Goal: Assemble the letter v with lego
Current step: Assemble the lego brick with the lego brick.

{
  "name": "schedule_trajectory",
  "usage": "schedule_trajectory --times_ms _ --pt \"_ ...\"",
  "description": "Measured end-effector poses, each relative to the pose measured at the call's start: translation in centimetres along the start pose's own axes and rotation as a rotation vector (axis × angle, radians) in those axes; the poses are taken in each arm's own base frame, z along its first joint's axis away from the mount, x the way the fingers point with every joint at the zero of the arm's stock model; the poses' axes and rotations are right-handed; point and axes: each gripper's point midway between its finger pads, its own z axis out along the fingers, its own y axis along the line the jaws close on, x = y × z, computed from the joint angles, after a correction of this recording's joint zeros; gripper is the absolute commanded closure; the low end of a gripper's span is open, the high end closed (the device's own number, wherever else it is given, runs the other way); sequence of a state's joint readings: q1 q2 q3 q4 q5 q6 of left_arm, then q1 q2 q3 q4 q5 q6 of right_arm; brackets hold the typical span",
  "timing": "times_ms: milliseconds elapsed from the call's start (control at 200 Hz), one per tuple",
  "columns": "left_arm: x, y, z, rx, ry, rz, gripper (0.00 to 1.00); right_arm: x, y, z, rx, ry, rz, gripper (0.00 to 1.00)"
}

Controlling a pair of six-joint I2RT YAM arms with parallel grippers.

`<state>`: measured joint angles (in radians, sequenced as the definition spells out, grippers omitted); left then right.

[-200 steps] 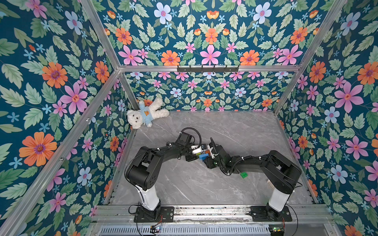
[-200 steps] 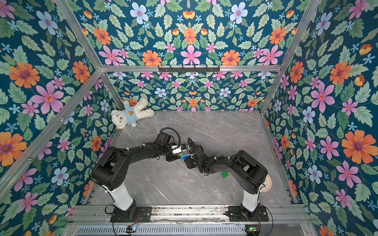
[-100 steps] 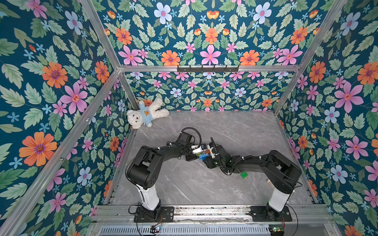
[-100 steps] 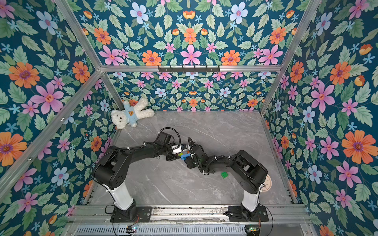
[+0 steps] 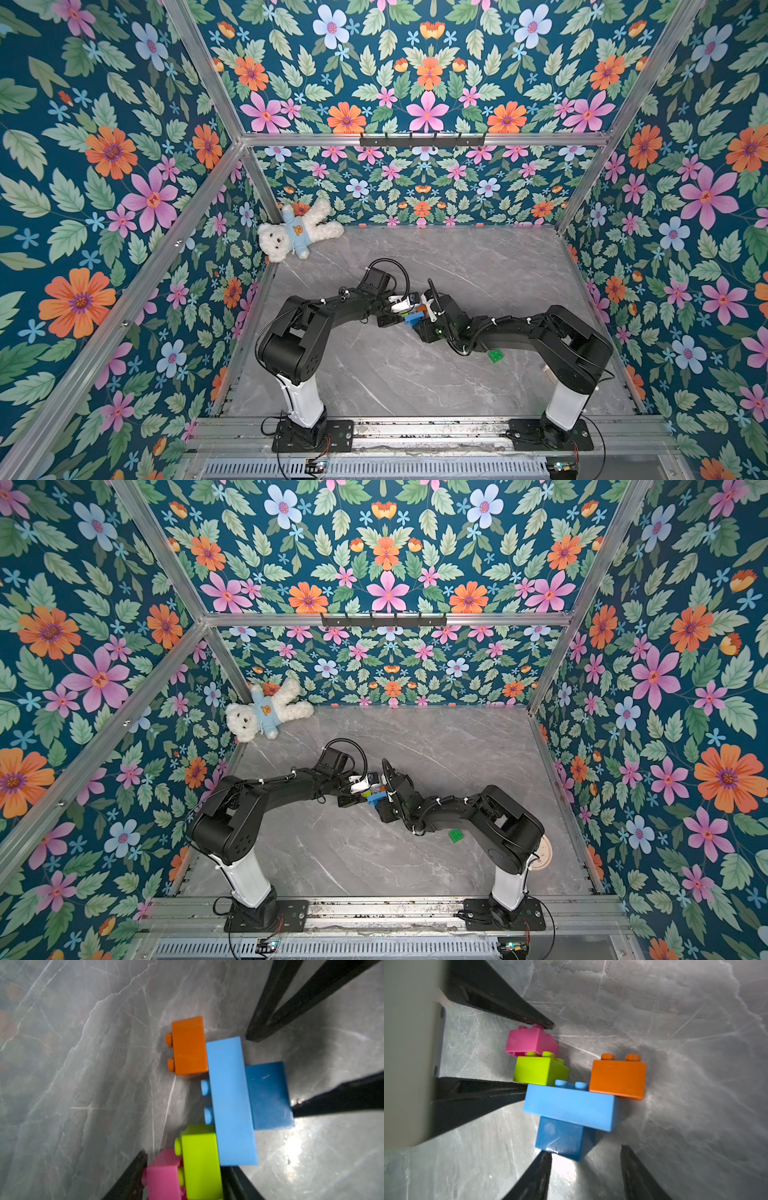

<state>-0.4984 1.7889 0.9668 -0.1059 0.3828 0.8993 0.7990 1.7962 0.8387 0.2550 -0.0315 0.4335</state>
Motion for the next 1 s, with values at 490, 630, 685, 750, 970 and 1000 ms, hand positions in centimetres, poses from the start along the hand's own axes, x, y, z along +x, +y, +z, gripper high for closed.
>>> schedule_trajectory --times_ms 490,630,685,750,970,1000 --pt "-0.3 0.2 -0.1 0.003 -0.006 -0.003 0.57 0.0 0.0 0.0 0.002 0.005 0.009 0.44" --pt "-0.3 0.1 -0.1 0.008 -0.004 -0.004 0.58 0.0 0.0 0.0 0.000 0.006 0.009 0.44" --pt "-0.4 0.1 -0.1 0.011 -0.004 -0.003 0.59 0.0 0.0 0.0 0.000 0.006 0.009 0.44" --pt "-0.4 0.2 0.0 0.014 -0.002 -0.002 0.57 0.0 0.0 -0.1 0.000 0.007 0.009 0.44" --pt "-0.4 0.4 -0.2 0.020 0.009 -0.012 0.35 0.6 -0.1 -1.0 0.002 0.028 0.010 0.40" --pt "-0.4 0.6 -0.3 0.016 0.007 -0.015 0.31 0.7 -0.1 -1.2 0.004 0.031 0.010 0.39"
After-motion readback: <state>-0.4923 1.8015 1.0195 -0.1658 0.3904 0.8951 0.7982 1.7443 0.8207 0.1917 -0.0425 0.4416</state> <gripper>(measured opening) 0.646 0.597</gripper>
